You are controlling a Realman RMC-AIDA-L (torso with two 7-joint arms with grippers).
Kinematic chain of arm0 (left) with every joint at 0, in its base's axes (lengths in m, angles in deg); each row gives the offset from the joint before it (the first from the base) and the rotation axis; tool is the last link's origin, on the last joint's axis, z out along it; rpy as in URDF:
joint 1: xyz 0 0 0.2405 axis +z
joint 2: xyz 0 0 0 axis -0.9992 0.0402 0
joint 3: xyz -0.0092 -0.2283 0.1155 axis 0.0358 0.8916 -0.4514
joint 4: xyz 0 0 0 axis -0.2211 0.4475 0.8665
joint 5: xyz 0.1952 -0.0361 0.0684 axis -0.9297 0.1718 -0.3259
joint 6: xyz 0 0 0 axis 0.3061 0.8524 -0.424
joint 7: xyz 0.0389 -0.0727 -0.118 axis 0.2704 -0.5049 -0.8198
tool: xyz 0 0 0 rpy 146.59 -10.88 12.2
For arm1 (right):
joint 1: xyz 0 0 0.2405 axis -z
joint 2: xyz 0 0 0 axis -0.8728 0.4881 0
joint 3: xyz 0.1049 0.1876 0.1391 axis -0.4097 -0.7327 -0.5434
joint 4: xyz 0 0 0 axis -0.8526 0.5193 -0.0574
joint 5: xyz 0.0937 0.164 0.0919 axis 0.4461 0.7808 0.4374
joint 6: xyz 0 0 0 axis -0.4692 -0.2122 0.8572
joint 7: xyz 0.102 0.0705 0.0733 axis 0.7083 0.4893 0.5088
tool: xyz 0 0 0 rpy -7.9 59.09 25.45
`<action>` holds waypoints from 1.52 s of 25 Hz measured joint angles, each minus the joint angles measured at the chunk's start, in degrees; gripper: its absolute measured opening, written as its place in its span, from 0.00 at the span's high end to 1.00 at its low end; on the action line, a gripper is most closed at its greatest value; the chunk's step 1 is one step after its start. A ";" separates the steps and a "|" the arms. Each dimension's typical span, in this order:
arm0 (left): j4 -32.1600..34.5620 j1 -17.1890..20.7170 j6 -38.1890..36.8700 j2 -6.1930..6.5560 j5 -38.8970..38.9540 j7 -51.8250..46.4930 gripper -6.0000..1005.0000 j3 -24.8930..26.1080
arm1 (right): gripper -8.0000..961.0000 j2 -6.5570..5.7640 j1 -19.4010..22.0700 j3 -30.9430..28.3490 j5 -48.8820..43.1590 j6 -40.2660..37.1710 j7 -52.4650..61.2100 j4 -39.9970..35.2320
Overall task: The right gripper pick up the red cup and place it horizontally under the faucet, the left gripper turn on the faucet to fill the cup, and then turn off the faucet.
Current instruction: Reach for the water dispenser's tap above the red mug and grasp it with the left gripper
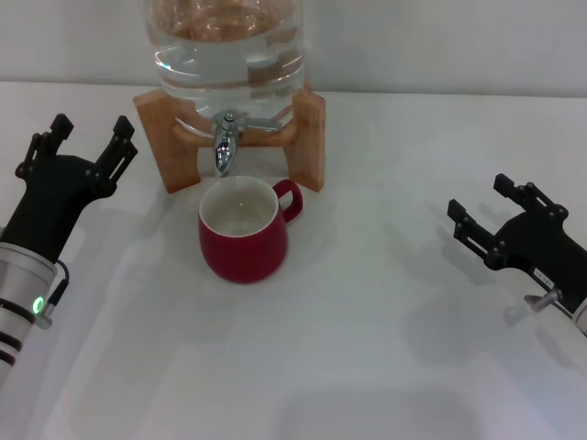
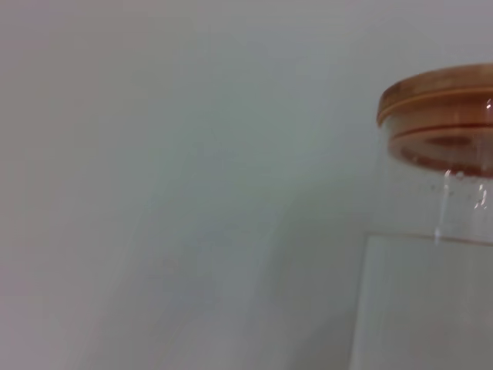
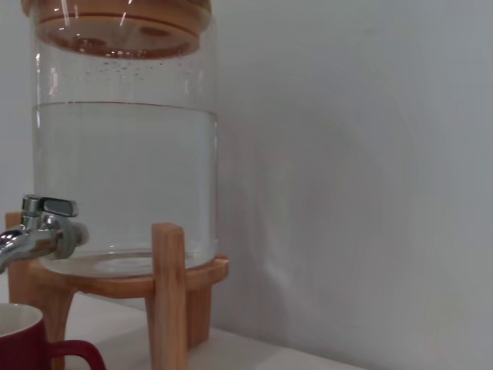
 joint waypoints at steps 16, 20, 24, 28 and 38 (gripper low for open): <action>0.15 -0.55 -0.56 0.13 -0.06 1.58 0.13 -0.01 | 0.09 0.12 -0.10 0.36 0.38 0.01 -0.03 -0.13; 0.45 -0.22 -0.57 0.02 -1.57 1.27 0.13 -0.07 | 0.09 0.12 -0.01 0.34 0.20 0.06 0.11 -0.11; 1.46 0.11 -0.25 0.01 -5.62 0.51 0.13 -0.09 | 0.09 0.11 0.16 0.39 -0.01 0.17 0.25 -0.14; 2.21 0.87 0.24 0.15 -9.18 0.25 0.13 -0.09 | 0.09 0.13 0.28 0.44 0.19 1.44 0.33 -0.16; 1.49 6.03 -4.78 0.23 -10.29 1.71 0.13 -0.01 | 0.09 0.28 0.59 1.08 0.59 4.41 0.65 -0.16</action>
